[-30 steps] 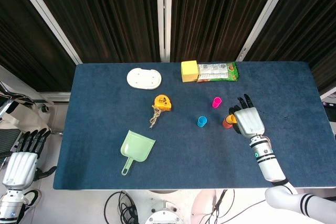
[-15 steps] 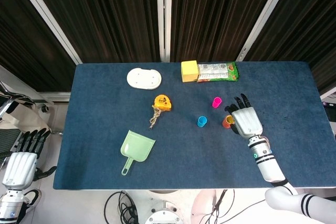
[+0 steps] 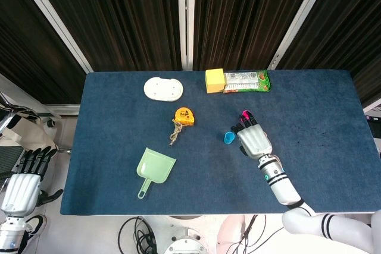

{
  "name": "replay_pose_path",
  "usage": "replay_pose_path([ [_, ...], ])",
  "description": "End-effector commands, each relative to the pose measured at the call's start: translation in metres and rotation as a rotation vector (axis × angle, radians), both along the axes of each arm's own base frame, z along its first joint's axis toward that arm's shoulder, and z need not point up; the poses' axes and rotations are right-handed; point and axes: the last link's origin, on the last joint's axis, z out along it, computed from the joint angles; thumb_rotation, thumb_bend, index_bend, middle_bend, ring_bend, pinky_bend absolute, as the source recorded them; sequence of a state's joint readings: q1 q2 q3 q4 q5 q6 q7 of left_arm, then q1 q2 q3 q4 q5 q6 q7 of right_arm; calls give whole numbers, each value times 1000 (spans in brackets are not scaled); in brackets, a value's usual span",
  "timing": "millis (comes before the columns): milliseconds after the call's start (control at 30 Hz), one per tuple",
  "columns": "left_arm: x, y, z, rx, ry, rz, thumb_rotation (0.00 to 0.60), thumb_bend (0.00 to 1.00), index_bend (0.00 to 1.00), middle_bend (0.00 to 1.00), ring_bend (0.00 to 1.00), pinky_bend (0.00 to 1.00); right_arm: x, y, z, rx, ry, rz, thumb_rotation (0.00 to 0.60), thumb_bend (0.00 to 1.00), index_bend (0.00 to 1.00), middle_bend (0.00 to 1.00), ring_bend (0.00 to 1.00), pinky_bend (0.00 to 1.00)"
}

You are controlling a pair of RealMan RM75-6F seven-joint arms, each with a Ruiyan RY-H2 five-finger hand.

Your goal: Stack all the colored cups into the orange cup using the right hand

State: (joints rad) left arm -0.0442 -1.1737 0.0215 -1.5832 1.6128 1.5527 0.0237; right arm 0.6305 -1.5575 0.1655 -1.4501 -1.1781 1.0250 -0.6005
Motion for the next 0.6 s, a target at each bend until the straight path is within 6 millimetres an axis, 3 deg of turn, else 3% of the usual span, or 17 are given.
replay_pose_path([
  [33,-1,0,1,3,-2,1,600,35,65,43,0,0,6,-5,-13,5,12,5,600,168,316,323,79,0],
  [400,-3,0,2,4,-7,4,600,35,66,43,0,0,11,-10,-25,-3,18,-2,600,170,314,323,79,0],
  [600,-5,-1,1,4,-5,6,600,35,65,43,0,0,11,-13,-30,4,14,-22,600,223,334,352,85,0],
])
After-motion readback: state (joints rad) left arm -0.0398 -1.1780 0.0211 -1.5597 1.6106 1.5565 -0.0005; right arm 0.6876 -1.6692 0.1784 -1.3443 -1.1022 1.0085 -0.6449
